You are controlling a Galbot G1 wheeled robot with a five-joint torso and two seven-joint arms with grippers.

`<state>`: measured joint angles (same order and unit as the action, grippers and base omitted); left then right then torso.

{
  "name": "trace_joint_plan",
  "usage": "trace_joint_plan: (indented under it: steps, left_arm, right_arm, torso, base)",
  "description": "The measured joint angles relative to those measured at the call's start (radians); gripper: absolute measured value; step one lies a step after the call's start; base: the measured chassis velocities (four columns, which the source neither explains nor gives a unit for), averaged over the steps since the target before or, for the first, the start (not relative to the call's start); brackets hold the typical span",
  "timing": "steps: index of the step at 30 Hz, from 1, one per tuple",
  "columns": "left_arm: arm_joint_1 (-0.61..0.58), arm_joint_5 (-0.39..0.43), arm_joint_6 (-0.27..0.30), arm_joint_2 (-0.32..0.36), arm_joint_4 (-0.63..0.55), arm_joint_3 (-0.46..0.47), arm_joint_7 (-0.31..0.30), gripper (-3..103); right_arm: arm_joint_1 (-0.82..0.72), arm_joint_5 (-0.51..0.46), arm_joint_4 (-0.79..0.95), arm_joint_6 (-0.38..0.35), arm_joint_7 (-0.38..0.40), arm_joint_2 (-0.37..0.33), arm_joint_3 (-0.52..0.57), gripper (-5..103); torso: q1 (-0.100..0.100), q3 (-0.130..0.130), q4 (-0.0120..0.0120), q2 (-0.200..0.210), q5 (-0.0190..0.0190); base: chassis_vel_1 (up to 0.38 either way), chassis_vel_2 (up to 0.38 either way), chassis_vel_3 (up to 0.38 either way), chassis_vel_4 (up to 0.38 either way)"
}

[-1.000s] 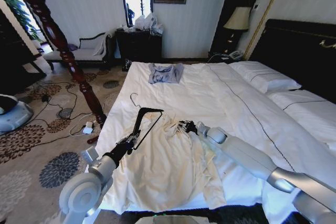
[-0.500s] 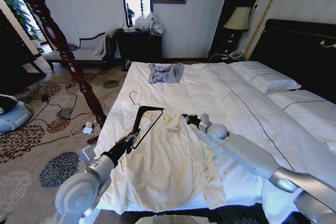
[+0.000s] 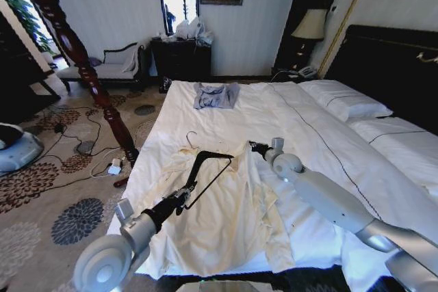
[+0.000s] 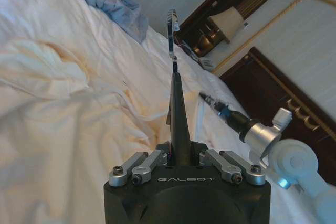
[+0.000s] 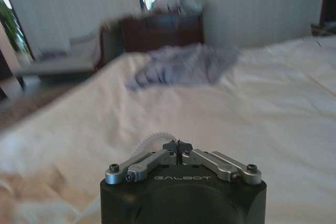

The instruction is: Pick up the clothes from the bed and hang them on the clothes hanger.

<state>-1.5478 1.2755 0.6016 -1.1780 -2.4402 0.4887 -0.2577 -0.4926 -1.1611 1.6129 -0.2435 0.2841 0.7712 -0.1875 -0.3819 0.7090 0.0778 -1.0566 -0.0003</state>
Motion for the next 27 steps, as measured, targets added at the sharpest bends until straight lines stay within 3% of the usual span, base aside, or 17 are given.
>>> trace_joint_plan:
  steps: [15,27]
  left_arm:
    - [0.04,0.036,0.005,-0.015,0.099,0.004,-0.003,20]
    - [0.084,0.046,0.001,-0.107,0.208,-0.029,0.054,20]
  right_arm:
    - [0.0,-0.011,0.044,0.072,-0.009,-0.01,0.029,0]
    - [-0.021,-0.093,0.178,0.176,-0.035,-0.024,0.083,0]
  torso:
    - [0.0,0.0,-0.0001,0.0,0.0004]
    - [0.0,0.0,-0.0002,0.0,0.0003]
  base:
    - [0.0,0.0,0.0,0.0]
    - [0.0,0.0,0.0,0.0]
